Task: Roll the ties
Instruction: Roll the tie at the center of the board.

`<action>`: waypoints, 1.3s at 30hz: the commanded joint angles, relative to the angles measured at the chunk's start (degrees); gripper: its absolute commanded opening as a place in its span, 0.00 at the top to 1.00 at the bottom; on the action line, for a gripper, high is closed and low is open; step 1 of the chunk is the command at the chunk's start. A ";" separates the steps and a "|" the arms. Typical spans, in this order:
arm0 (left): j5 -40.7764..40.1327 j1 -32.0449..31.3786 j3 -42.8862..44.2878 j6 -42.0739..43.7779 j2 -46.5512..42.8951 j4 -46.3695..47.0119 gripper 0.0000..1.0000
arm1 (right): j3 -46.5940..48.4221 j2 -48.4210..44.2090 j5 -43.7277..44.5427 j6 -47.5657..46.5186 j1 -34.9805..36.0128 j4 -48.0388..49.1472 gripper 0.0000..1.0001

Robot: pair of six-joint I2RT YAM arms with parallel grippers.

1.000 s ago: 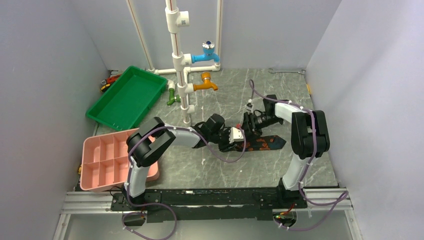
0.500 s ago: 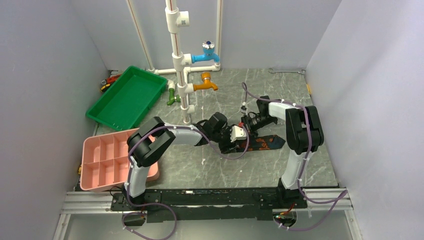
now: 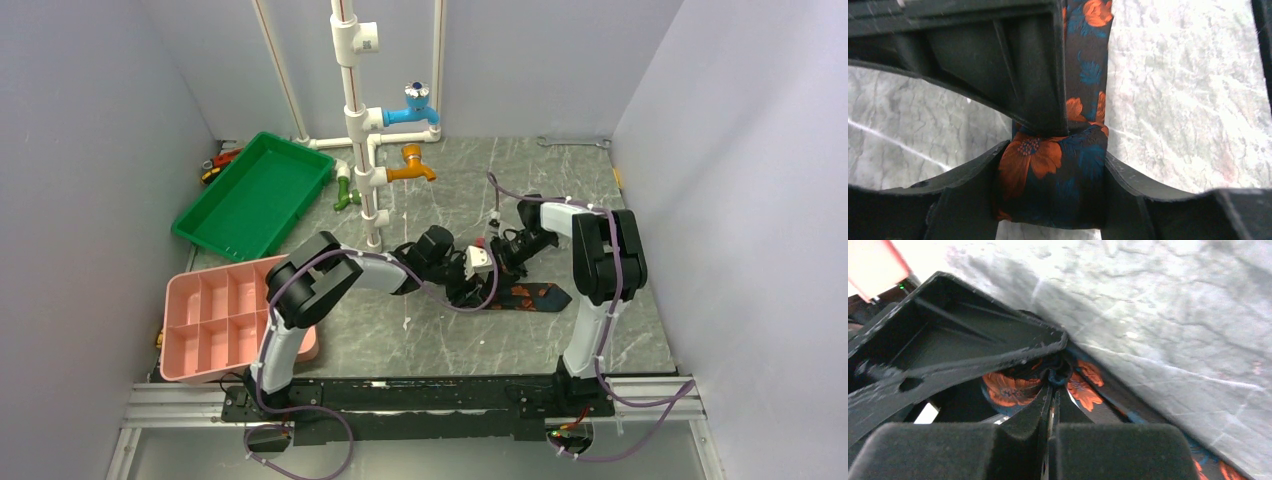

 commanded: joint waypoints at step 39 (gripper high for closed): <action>-11.33 -0.57 -8.79 3.71 -3.10 -11.22 0.90 | -0.44 -2.31 14.01 -15.02 -6.68 -9.54 0.54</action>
